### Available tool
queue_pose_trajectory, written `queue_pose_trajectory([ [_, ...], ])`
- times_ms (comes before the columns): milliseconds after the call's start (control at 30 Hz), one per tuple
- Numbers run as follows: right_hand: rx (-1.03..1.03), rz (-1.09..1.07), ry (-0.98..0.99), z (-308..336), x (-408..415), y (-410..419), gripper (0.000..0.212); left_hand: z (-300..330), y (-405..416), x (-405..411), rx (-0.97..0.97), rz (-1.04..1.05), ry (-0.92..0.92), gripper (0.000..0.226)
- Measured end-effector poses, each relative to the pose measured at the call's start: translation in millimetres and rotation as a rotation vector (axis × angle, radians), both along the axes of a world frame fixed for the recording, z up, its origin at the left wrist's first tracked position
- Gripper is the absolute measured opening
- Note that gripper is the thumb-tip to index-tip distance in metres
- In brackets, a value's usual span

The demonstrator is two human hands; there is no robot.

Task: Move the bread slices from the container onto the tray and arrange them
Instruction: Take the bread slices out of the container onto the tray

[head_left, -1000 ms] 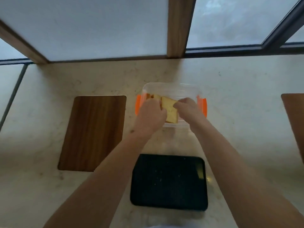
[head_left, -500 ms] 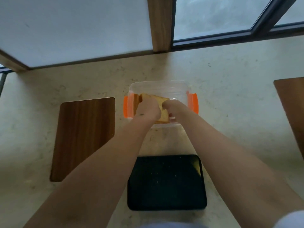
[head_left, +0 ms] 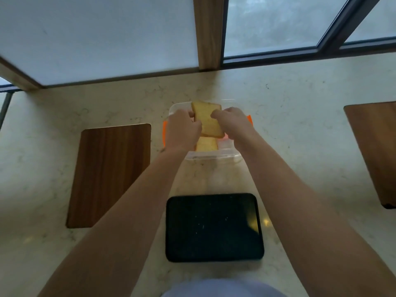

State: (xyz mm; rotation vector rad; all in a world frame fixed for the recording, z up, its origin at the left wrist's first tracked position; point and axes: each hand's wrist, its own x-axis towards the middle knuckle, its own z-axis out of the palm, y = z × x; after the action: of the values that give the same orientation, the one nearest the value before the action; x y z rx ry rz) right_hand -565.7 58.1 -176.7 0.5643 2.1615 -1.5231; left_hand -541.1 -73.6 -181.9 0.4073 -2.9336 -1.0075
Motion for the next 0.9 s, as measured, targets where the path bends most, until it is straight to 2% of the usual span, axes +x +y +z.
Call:
queue_pose_trajectory([
  [33, -0.011, 0.006, 0.016, 6, 6, 0, 0.018, 5, -1, 7, 0.019, -0.004, 0.037, 0.011],
  [133, -0.05, 0.031, 0.048, 17, 30, 1, 0.05, 18, -6, 35, 0.111, -0.003, 0.082, 0.019],
  [167, -0.068, 0.033, 0.068, 20, 41, 3, 0.054, 20, -9, 46, 0.131, 0.007, 0.094, 0.025],
  [333, -0.131, 0.076, 0.09, 26, 102, 6, 0.054, 17, -25, 110, 0.145, -0.002, 0.097, 0.033],
  [467, -0.162, 0.184, 0.035, 3, 154, 1, 0.041, -6, -41, 166, 0.174, -0.022, -0.061, 0.031],
  [667, -0.137, 0.308, -0.149, -56, 219, -12, 0.07, -57, -54, 237, 0.147, 0.019, -0.22, 0.034],
  [900, -0.078, 0.415, -0.277, -94, 248, -24, 0.071, -87, -65, 275, 0.2, 0.049, -0.295, 0.032],
])
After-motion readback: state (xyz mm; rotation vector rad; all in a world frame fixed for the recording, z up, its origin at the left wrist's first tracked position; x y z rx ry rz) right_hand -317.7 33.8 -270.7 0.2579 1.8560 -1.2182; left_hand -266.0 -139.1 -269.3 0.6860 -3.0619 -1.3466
